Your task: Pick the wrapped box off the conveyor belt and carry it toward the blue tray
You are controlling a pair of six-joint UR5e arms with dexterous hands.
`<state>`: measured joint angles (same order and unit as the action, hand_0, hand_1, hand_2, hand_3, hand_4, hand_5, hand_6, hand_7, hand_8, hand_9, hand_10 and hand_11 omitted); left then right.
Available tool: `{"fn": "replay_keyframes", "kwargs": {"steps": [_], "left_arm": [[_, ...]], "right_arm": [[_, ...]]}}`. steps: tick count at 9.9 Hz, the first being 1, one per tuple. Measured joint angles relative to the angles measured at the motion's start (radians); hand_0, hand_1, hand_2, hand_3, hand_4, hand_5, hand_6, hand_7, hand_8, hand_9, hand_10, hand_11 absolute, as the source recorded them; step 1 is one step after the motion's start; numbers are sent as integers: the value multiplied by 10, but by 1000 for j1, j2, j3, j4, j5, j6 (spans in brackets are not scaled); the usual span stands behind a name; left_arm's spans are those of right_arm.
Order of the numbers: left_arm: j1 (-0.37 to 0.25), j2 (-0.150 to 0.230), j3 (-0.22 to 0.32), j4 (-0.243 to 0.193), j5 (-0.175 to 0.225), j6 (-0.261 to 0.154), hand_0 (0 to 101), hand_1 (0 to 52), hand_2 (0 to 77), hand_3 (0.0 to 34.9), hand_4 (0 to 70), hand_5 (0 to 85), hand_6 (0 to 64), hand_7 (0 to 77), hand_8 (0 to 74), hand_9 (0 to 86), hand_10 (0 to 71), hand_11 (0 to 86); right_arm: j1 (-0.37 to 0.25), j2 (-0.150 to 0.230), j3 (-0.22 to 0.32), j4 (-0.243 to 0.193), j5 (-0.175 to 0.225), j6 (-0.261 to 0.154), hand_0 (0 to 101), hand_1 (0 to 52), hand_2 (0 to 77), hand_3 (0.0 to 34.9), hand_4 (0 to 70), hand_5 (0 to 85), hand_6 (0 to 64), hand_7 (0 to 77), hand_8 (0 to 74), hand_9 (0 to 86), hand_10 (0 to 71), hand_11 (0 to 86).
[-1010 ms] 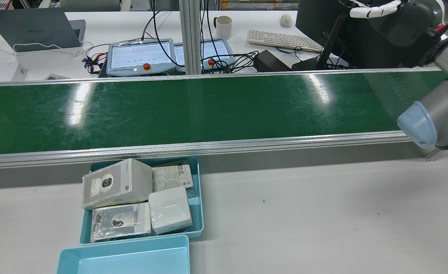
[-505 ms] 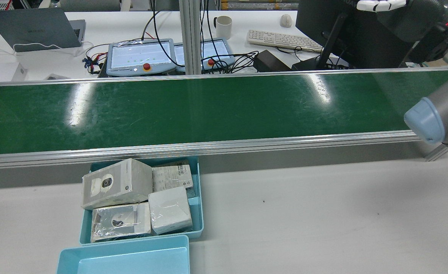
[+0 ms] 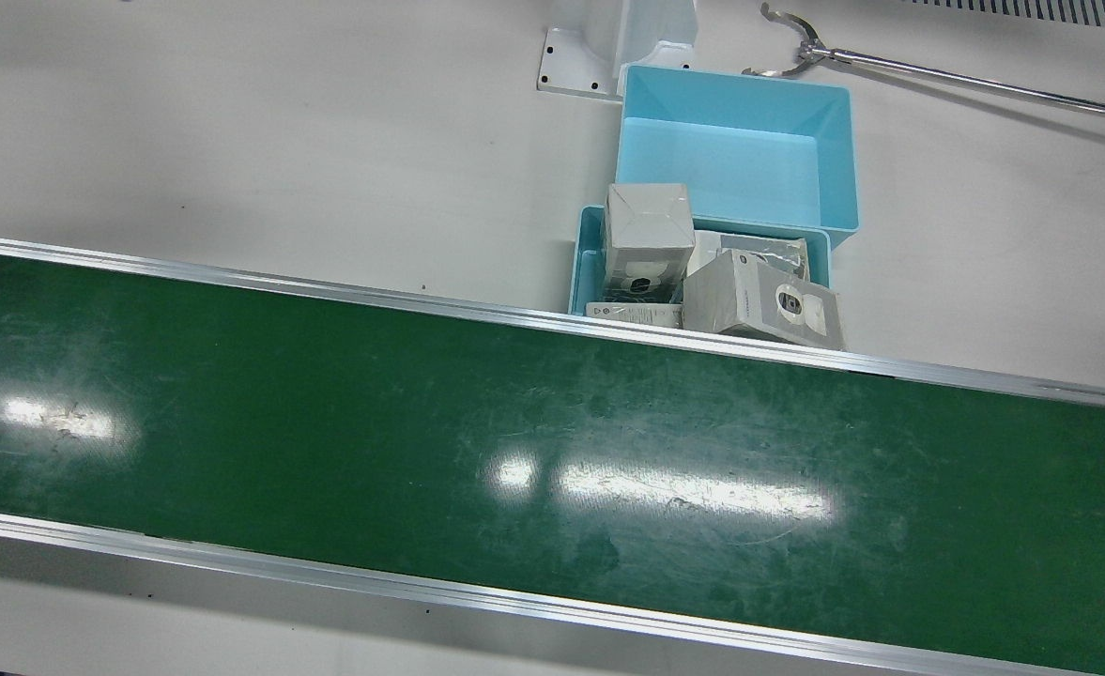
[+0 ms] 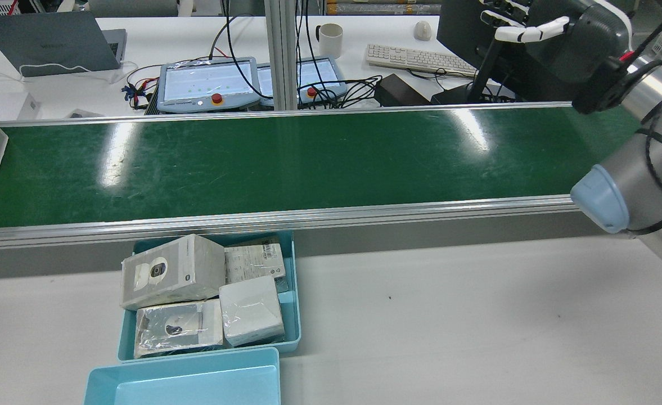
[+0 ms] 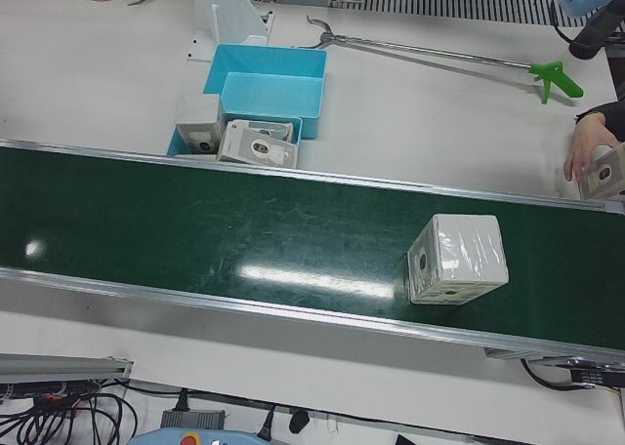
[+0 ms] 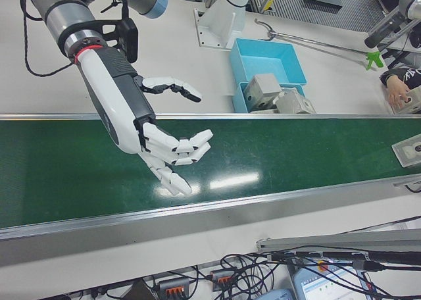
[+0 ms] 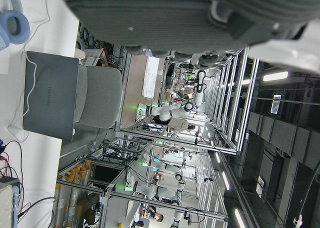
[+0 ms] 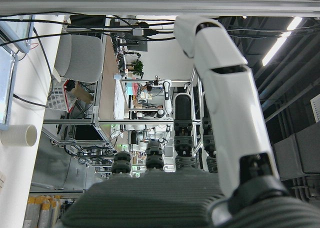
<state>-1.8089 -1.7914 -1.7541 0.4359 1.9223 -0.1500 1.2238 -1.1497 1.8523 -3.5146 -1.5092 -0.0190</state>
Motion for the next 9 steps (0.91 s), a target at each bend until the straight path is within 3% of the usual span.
{"fn": "replay_keyframes", "kwargs": {"steps": [4,5,7,8,9], "left_arm": [[0,0,0,0,0,0,0,0,5,0,0,11,0,0,0,0,0,0],[0,0,0,0,0,0,0,0,5,0,0,11,0,0,5,0,5,0],[0,0,0,0,0,0,0,0,5,0,0,11,0,5,0,0,0,0],[0,0,0,0,0,0,0,0,5,0,0,11,0,5,0,0,0,0],[0,0,0,0,0,0,0,0,5,0,0,11,0,5,0,0,0,0]], "right_arm": [[-59,33,-13,-2,47,-1,522,191,202,79,262,355,147,376,27,109,33,65],[-70,42,-16,-4,50,-2,541,240,245,94,262,365,125,365,38,98,11,38],[-86,49,-25,-12,51,-2,541,240,245,94,262,365,125,365,38,98,11,38],[-93,50,-38,-13,52,-2,605,278,371,98,251,371,147,382,38,104,11,44],[-101,51,-59,-13,53,-2,605,278,371,98,251,371,147,382,38,104,11,44]]}}
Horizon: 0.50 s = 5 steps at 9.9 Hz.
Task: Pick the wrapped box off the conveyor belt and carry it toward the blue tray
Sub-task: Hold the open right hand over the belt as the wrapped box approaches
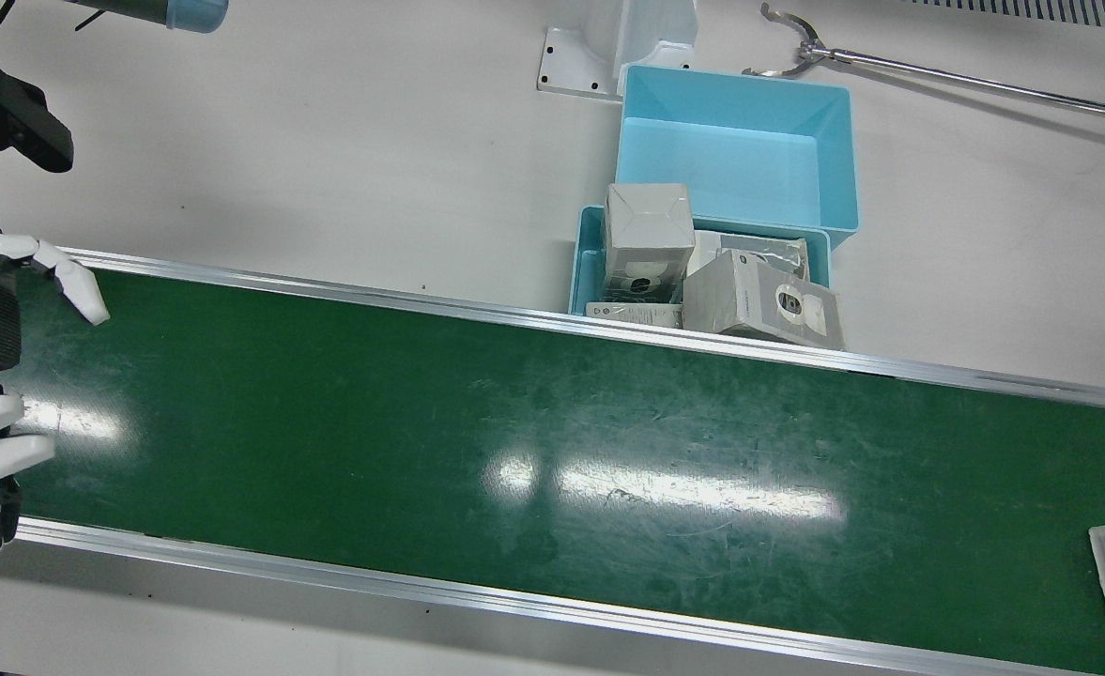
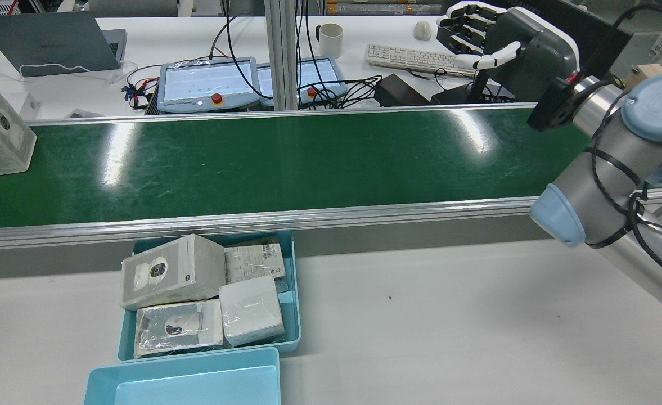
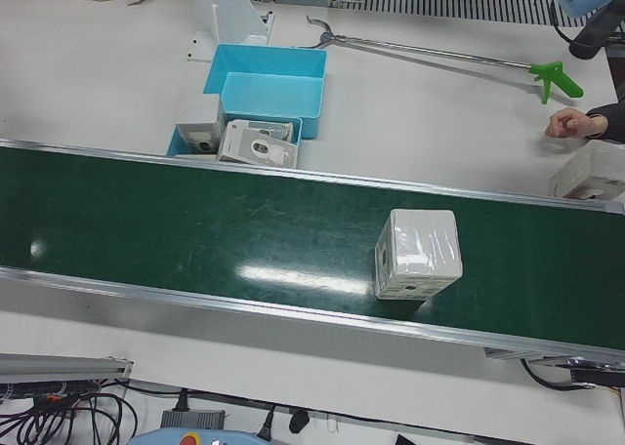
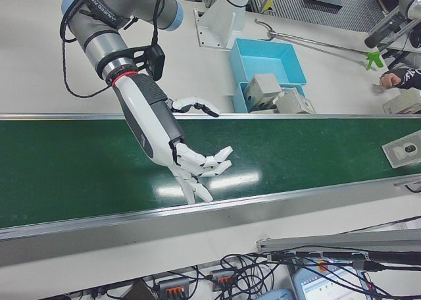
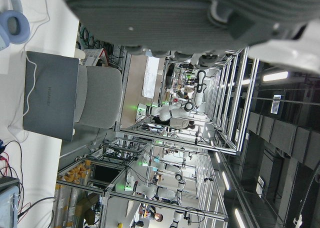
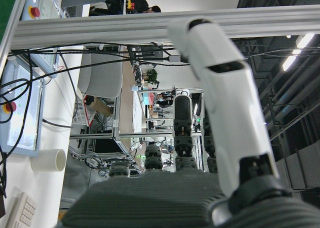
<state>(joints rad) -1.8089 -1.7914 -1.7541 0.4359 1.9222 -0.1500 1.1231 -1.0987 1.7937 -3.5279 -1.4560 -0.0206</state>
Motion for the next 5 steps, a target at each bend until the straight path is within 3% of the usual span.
{"fn": "replay_keyframes", "kwargs": {"steps": [1,2,3,4,5], "left_arm": [[0,0,0,0,0,0,0,0,5,0,0,11,0,5,0,0,0,0],[0,0,0,0,0,0,0,0,5,0,0,11,0,0,0,0,0,0],[0,0,0,0,0,0,0,0,5,0,0,5,0,0,0,0,5,0],[0,0,0,0,0,0,0,0,5,0,0,11,0,0,0,0,5,0],[0,0,0,0,0,0,0,0,5,0,0,11,0,0,0,0,5,0]], "right_arm": [[-13,4,-29,2,1,0,548,202,295,109,245,355,136,316,38,104,11,27],[-23,12,-53,4,2,1,477,115,125,100,235,333,125,311,22,71,11,22],[-30,21,-67,5,2,1,477,115,125,100,235,333,125,311,22,71,11,22],[-34,26,-72,6,2,2,461,33,65,119,218,311,114,300,22,71,0,16],[-34,29,-73,7,2,3,461,33,65,119,218,311,114,300,22,71,0,16]]}}
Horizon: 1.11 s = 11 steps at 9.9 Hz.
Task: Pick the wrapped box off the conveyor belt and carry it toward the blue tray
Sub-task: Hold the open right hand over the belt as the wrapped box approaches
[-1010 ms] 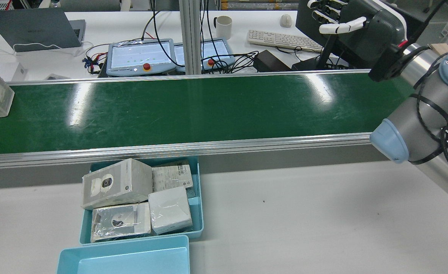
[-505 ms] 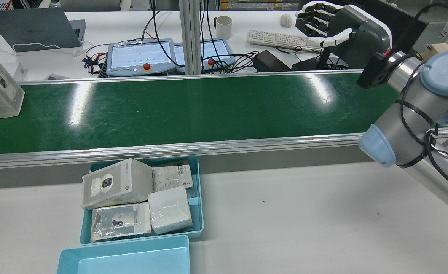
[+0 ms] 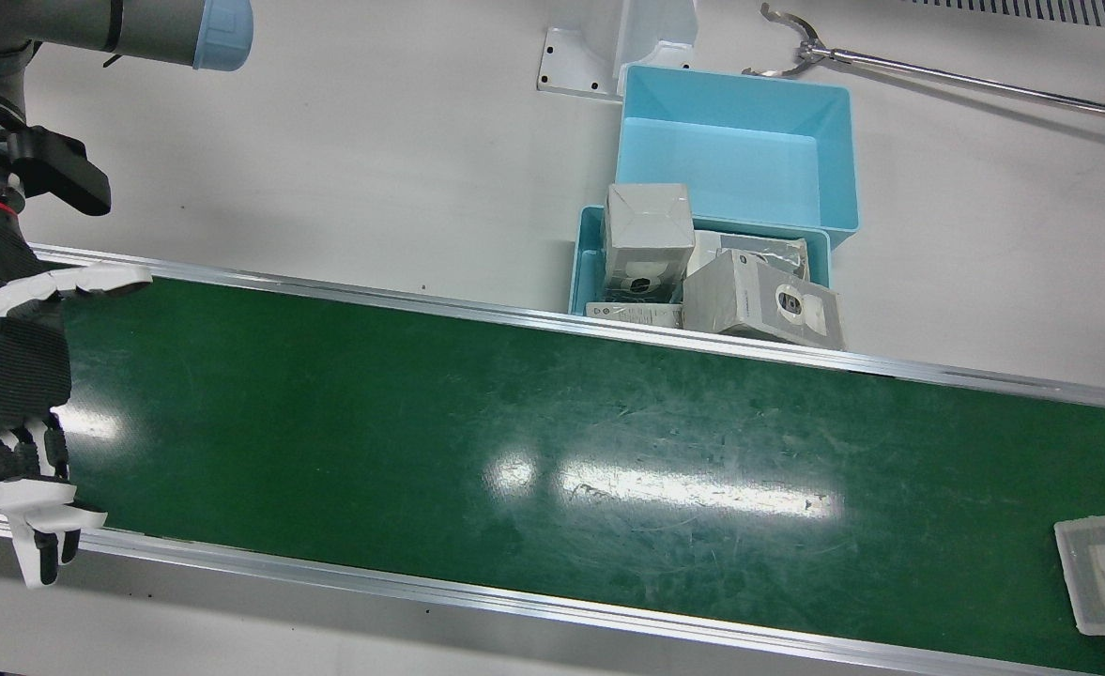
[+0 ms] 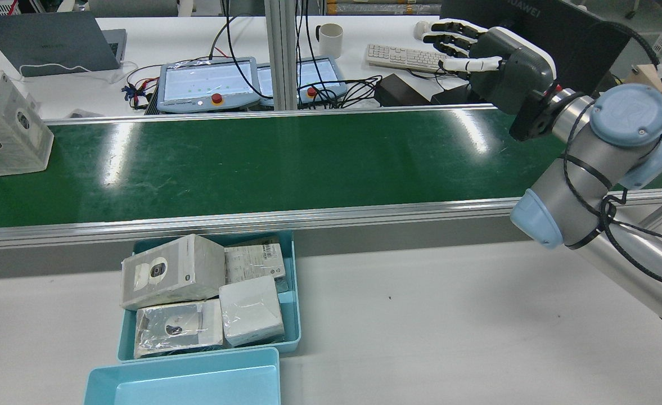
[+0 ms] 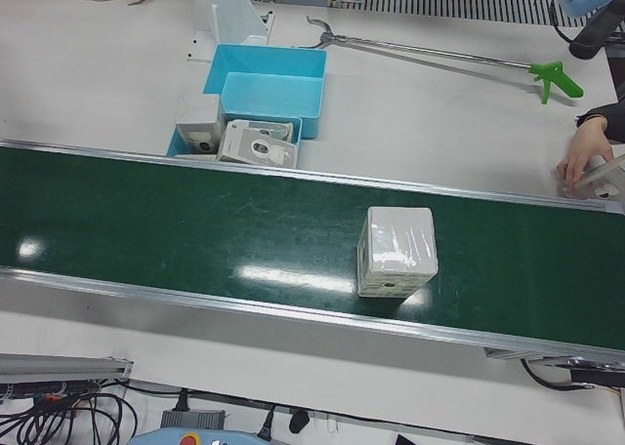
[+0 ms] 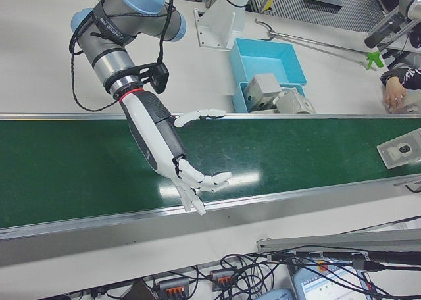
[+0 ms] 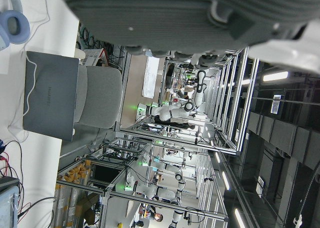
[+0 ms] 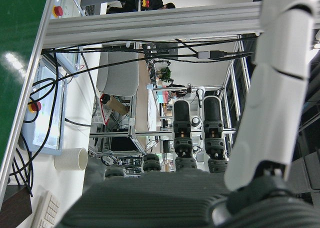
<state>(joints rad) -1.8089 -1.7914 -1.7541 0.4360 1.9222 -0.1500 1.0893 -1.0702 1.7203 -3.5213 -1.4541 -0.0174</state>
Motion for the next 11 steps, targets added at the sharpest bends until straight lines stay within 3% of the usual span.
{"fn": "replay_keyframes", "kwargs": {"steps": [1,2,4,11], "left_arm": [[0,0,0,0,0,0,0,0,5,0,0,5,0,0,0,0,5,0],[0,0,0,0,0,0,0,0,5,0,0,5,0,0,0,0,5,0],[0,0,0,0,0,0,0,0,5,0,0,11,0,0,0,0,0,0],[0,0,0,0,0,0,0,0,5,0,0,5,0,5,0,0,0,0]], "right_arm": [[1,1,3,0,-1,2,467,147,169,153,153,300,87,256,5,71,0,16],[0,3,6,1,-1,3,483,175,196,142,131,284,71,251,5,54,0,16],[0,11,5,1,0,2,485,158,185,136,142,295,71,235,5,49,0,16],[-3,19,0,0,1,-2,486,158,218,133,202,327,98,305,16,82,5,16]]}}
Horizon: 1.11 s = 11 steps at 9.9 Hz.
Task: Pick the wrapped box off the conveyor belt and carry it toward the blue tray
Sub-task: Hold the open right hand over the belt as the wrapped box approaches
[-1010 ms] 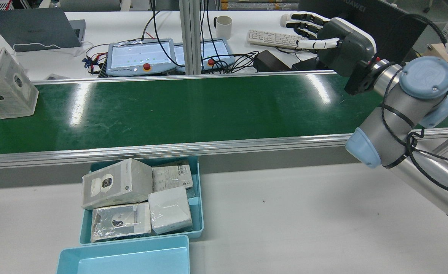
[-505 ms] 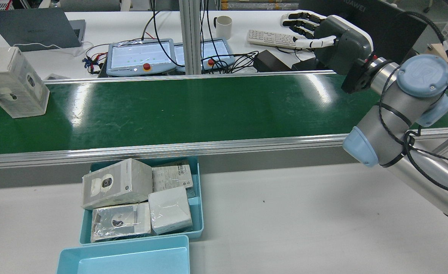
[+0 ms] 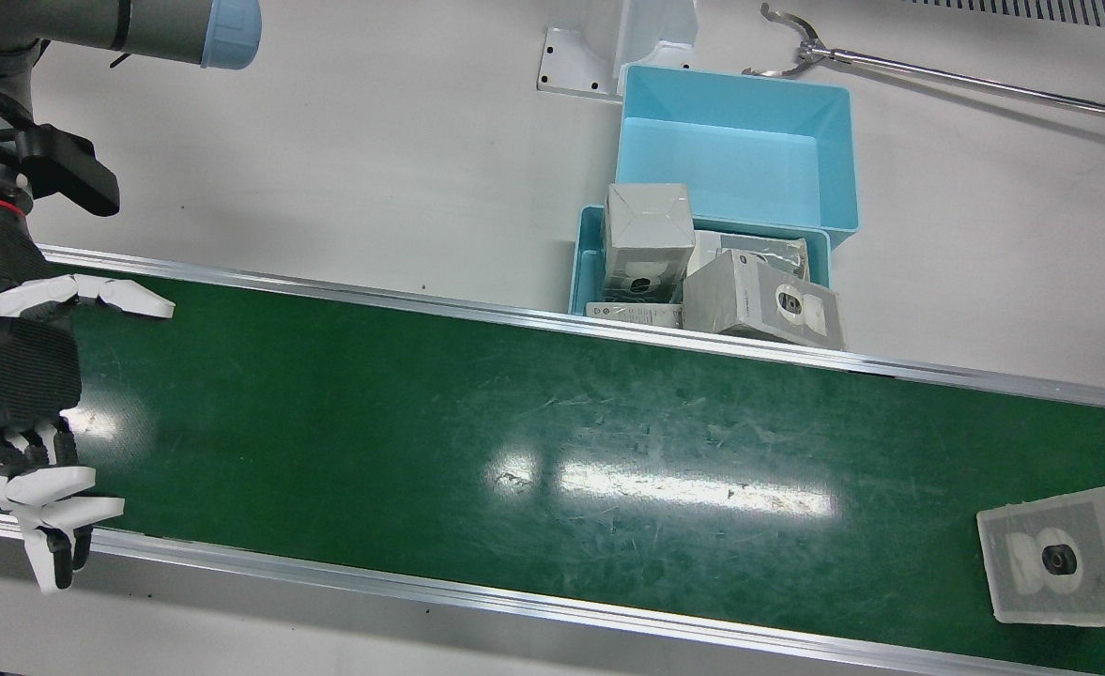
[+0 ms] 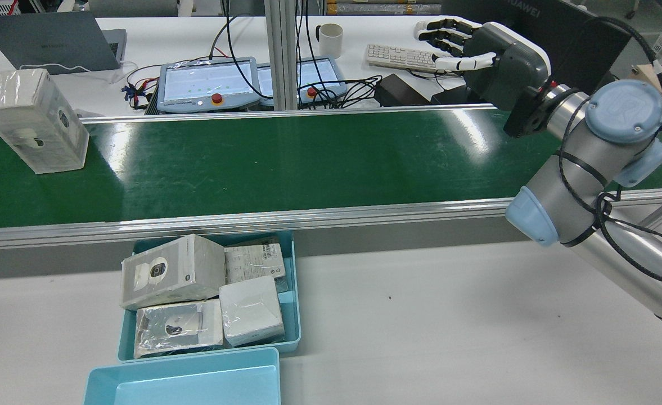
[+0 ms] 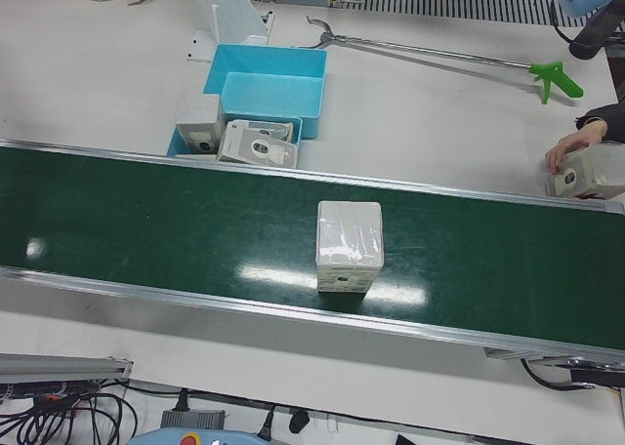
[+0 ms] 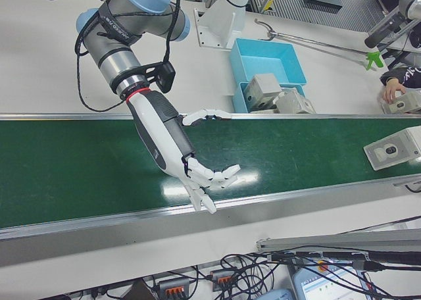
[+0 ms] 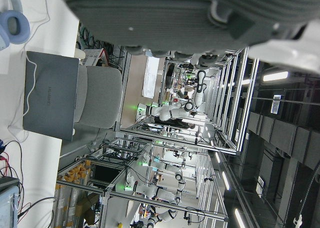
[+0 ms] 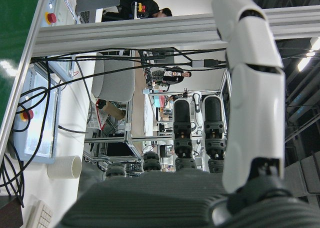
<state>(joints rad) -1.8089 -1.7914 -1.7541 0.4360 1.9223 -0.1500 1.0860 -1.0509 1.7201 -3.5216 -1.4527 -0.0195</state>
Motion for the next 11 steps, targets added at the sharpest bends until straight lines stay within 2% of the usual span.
{"fn": "replay_keyframes", "kwargs": {"steps": [3,6,7,11], "left_arm": [[0,0,0,0,0,0,0,0,5,0,0,5,0,0,0,0,5,0],[0,0,0,0,0,0,0,0,5,0,0,5,0,0,5,0,0,0],[0,0,0,0,0,0,0,0,5,0,0,5,0,5,0,0,0,0],[0,0,0,0,0,0,0,0,5,0,0,5,0,5,5,0,5,0]], "right_arm": [[1,0,0,0,0,1,486,158,218,121,202,327,93,284,16,76,5,16],[0,-1,0,0,0,1,485,158,218,125,202,327,93,289,16,82,5,16],[0,-1,-1,0,0,1,486,158,218,110,202,333,93,295,16,76,5,16],[0,0,-5,0,1,0,486,158,218,109,207,333,98,300,16,76,0,16]]}}
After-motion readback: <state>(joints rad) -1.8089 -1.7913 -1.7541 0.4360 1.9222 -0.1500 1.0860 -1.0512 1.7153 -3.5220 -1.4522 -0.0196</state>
